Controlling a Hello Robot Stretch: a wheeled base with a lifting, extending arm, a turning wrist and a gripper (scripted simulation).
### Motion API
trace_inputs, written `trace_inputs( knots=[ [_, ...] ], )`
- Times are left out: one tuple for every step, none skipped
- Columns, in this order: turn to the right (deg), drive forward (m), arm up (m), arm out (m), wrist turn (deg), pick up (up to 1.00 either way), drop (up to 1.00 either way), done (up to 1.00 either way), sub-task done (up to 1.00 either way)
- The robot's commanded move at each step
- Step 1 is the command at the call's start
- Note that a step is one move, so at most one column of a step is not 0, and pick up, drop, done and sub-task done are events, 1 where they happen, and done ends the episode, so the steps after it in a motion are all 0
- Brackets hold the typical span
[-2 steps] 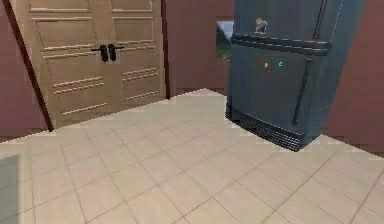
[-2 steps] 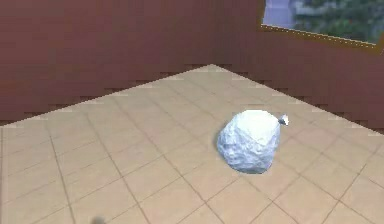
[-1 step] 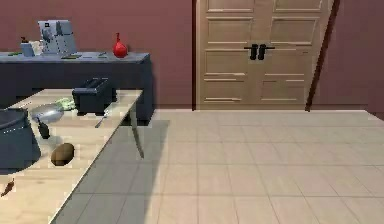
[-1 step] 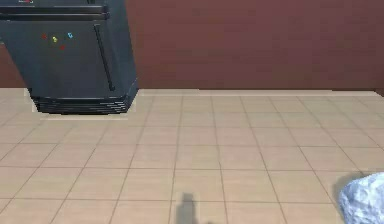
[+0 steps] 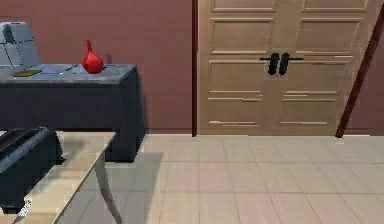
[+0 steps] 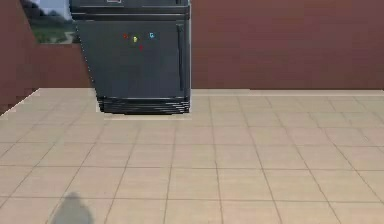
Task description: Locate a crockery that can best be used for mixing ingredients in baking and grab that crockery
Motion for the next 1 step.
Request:
trace_inputs(
  knots=[
    [-45.0, 0.0, 0.0, 0.0, 0.0, 0.0, 0.0, 0.0, 0.0]
  ],
)
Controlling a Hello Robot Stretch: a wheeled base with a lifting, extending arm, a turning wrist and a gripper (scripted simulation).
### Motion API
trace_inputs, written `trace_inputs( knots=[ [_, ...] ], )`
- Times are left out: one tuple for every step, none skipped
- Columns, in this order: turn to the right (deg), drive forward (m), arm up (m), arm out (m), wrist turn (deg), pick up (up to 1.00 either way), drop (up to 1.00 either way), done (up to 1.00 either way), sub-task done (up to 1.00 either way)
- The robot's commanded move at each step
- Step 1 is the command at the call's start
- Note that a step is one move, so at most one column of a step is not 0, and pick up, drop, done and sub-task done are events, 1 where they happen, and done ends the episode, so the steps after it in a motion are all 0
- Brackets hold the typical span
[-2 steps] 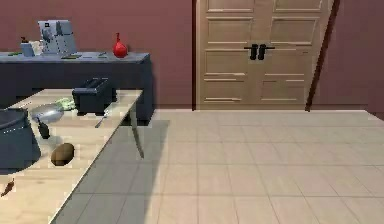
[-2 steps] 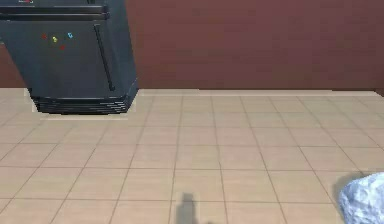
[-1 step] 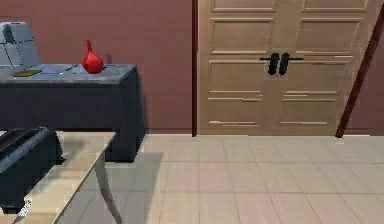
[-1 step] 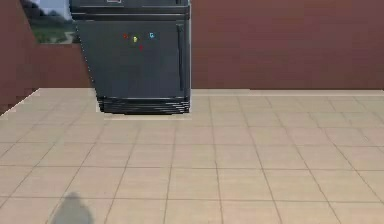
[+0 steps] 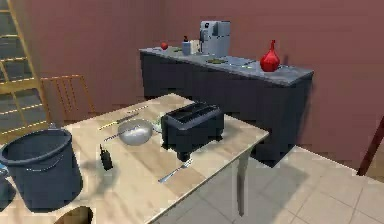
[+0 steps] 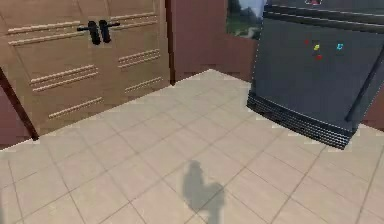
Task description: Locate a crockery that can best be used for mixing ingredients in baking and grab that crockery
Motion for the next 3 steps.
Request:
trace_inputs(
  knots=[
    [-45.0, 0.0, 0.0, 0.0, 0.0, 0.0, 0.0, 0.0, 0.0],
    [-45.0, 0.0, 0.0, 0.0, 0.0, 0.0, 0.0, 0.0, 0.0],
    [-15.0, 0.0, 0.0, 0.0, 0.0, 0.0, 0.0, 0.0, 0.0]
  ],
)
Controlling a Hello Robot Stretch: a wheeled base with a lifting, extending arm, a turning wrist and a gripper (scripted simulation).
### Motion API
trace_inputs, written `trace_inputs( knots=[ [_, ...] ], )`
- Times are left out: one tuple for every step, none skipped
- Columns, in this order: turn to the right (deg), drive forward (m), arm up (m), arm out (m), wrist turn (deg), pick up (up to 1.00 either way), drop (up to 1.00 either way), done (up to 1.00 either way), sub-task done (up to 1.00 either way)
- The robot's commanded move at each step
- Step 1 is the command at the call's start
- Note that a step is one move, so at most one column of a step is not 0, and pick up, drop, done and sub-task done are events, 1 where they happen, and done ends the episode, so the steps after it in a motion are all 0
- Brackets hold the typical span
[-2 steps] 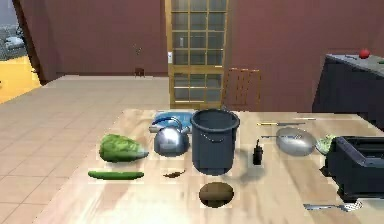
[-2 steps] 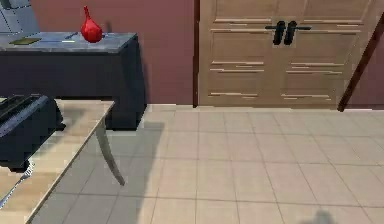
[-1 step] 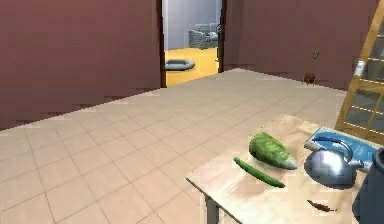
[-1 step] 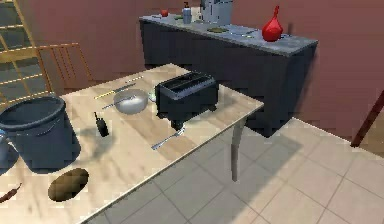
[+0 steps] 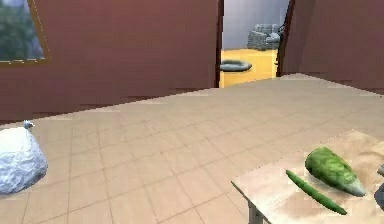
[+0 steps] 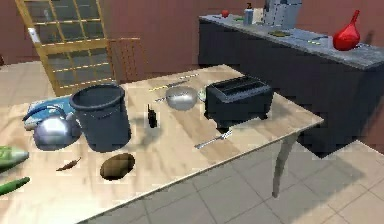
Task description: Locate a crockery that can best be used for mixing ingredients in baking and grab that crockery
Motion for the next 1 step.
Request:
trace_inputs(
  knots=[
    [45.0, 0.0, 0.0, 0.0, 0.0, 0.0, 0.0, 0.0, 0.0]
  ],
)
